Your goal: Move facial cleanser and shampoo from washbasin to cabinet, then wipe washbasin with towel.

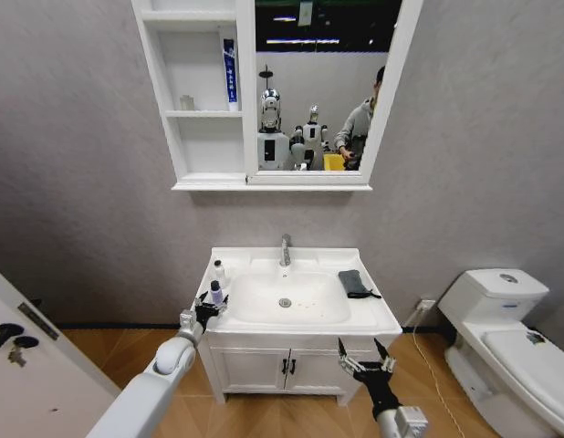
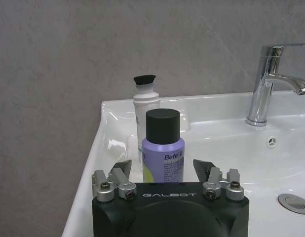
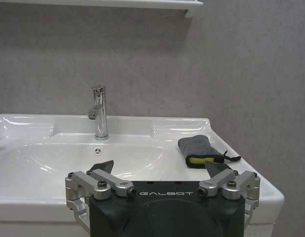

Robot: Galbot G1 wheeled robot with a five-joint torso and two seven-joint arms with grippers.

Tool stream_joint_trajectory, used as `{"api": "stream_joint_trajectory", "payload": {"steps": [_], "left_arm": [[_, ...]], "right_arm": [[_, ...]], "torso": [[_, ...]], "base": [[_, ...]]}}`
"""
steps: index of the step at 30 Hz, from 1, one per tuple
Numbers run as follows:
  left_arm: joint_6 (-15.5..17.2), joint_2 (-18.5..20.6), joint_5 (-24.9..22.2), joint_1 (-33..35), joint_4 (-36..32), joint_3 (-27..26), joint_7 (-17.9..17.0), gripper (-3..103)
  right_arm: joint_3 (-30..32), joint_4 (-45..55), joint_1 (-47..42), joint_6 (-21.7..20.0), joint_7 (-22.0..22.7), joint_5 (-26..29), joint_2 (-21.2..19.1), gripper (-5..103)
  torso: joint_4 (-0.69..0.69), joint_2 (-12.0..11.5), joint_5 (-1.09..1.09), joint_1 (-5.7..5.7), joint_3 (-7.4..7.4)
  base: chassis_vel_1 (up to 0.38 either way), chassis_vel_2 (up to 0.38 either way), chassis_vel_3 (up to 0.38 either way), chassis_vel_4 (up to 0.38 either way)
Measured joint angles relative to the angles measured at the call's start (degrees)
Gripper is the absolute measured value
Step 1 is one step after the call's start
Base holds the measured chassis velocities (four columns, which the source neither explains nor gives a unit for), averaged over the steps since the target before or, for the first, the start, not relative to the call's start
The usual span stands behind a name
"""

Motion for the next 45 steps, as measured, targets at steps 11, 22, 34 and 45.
{"api": "stream_joint_trajectory", "payload": {"steps": [11,22,34,45], "left_arm": [[-0.5,0.4,-0.3,1.0,-1.3,-0.6,0.6,43],[1.9,6.4,-2.9,3.2,-11.9,-5.9,-0.9,43],[16.5,29.5,-27.8,-16.4,-25.7,-6.7,-10.3,43],[28.5,30.2,-43.0,-49.2,-18.3,11.4,-16.8,43]], "right_arm": [[0.1,0.5,-0.1,0.0,0.1,0.1,0.1,100],[0.2,1.2,-0.1,0.0,0.2,0.4,-0.2,100],[-0.5,1.7,0.5,-0.1,0.0,0.4,-0.6,100],[-0.2,2.0,1.0,-0.1,0.0,0.7,-0.8,100]], "torso": [[0.0,0.0,0.0,0.0,0.0],[0.01,0.0,-0.02,0.0,0.0],[0.0,0.0,0.01,0.0,0.0],[0.0,0.0,0.01,0.0,0.0]], "base": [[0.0,0.0,0.0,0.0],[0.0,0.0,0.0,0.0],[0.0,0.0,0.0,0.0],[0.0,0.0,0.0,0.0]]}}
